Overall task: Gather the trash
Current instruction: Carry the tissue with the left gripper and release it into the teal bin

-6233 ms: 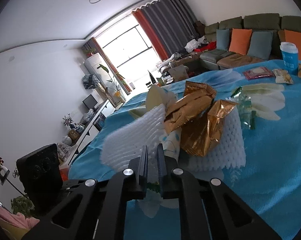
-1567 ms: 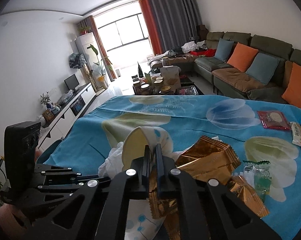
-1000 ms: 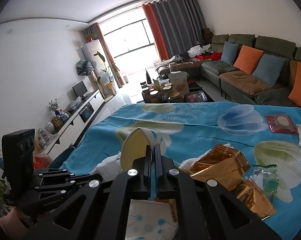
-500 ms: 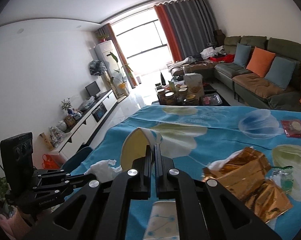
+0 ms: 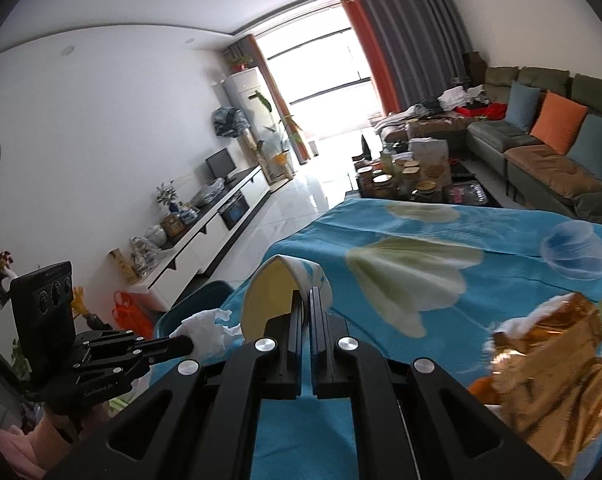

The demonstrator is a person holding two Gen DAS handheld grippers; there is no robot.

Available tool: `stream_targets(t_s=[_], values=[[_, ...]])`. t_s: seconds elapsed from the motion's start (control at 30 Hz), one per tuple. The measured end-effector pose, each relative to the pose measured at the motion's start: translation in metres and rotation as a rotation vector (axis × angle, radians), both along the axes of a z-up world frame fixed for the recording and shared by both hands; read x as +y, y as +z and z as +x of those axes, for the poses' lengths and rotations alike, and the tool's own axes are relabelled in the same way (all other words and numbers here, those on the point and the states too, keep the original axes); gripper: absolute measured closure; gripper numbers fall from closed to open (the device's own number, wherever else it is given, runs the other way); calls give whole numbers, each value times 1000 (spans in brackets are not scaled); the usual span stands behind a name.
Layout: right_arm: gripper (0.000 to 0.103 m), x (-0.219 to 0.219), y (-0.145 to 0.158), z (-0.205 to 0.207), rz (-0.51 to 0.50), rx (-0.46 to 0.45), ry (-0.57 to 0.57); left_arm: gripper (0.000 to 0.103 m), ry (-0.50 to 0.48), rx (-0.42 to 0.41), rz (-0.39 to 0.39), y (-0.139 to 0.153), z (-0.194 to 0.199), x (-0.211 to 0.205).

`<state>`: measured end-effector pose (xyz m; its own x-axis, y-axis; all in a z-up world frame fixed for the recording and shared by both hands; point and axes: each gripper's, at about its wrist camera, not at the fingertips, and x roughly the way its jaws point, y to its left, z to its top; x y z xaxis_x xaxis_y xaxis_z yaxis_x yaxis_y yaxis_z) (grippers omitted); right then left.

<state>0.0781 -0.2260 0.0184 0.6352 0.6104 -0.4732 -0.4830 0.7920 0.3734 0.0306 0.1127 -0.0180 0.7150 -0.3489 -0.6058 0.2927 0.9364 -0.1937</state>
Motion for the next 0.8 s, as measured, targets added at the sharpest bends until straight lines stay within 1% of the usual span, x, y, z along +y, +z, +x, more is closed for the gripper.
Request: stream_targets(t_s=[0.17, 0.4, 0.5, 0.6, 0.8], values=[[101, 27, 1, 2, 3, 8, 64, 101, 50, -15, 16, 4, -10, 22], [101, 74, 0, 8, 7, 24, 161, 101, 164, -25, 26, 10, -16, 67], [101, 97, -3, 14, 11, 46, 207, 101, 213, -28, 32, 11, -19, 88], [101, 115, -6, 19, 17, 68, 240, 101, 261, -25, 41, 11, -19, 108], [101, 146, -7, 28, 20, 91, 280, 101, 326, -10, 56, 6, -18, 138]])
